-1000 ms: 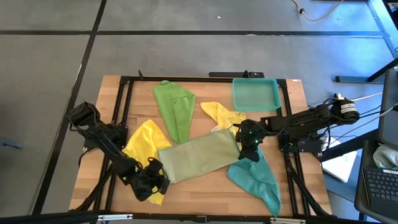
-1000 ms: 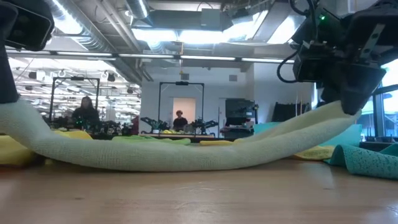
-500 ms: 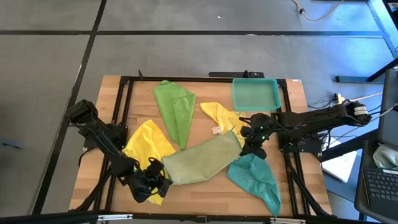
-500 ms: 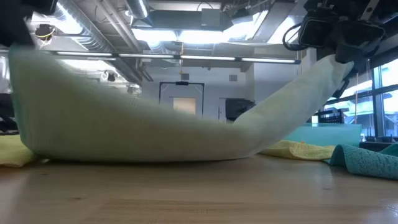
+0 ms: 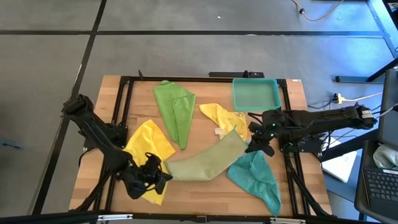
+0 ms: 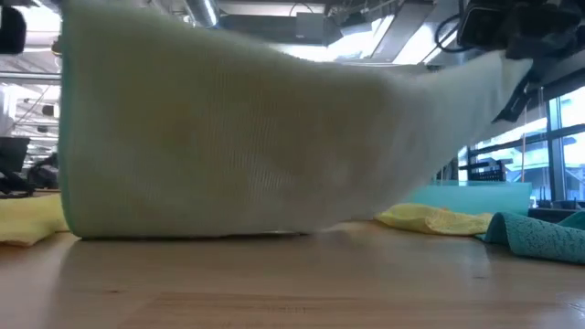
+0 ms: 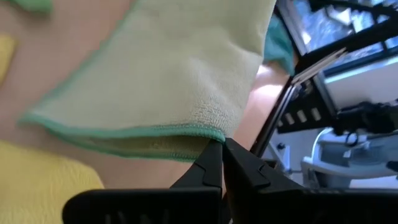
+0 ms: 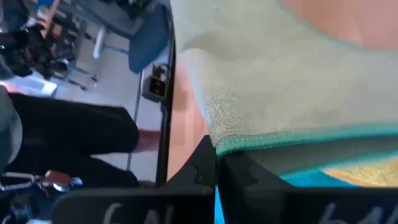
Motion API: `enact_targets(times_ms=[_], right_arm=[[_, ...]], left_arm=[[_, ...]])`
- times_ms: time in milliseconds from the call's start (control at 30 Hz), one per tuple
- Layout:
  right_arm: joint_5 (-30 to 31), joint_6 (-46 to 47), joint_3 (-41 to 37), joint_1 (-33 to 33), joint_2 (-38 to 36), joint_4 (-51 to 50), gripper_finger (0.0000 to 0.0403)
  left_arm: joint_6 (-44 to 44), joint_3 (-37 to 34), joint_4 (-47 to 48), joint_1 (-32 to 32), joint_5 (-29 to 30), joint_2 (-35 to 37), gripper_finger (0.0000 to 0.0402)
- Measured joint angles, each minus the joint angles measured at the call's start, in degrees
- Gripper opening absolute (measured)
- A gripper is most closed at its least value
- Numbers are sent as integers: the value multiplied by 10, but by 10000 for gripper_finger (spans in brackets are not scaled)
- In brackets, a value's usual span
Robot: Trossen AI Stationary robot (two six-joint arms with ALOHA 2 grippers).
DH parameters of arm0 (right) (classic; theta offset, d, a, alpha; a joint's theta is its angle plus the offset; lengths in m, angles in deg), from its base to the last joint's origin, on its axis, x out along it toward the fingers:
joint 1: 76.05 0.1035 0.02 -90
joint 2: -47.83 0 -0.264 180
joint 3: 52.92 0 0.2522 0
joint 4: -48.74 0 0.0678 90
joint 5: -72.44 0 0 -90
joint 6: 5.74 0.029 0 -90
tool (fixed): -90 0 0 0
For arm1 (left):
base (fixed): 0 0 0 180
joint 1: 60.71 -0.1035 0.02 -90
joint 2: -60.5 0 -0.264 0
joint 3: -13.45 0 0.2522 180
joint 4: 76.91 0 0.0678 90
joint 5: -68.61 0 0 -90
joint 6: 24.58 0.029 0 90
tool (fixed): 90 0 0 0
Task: Fold microfiber towels
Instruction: Fold the light green microfiber cloth
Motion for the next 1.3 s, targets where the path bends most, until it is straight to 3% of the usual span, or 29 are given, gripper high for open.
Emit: enact_targets(times_ms=[167, 367, 800, 1300], right_arm=[[36, 26, 0, 0, -55, 0, 2], [77, 53, 0, 0, -118, -3, 2], [181, 77, 0, 0, -230, -49, 2], [182, 85, 0, 0, -243, -93, 2]], left_arm=[[28, 0, 28, 0, 38, 53, 0], [51, 0, 82, 0, 44, 105, 0], [55, 0, 119, 5, 53, 124, 0], [55, 0, 134, 4, 75, 123, 0]])
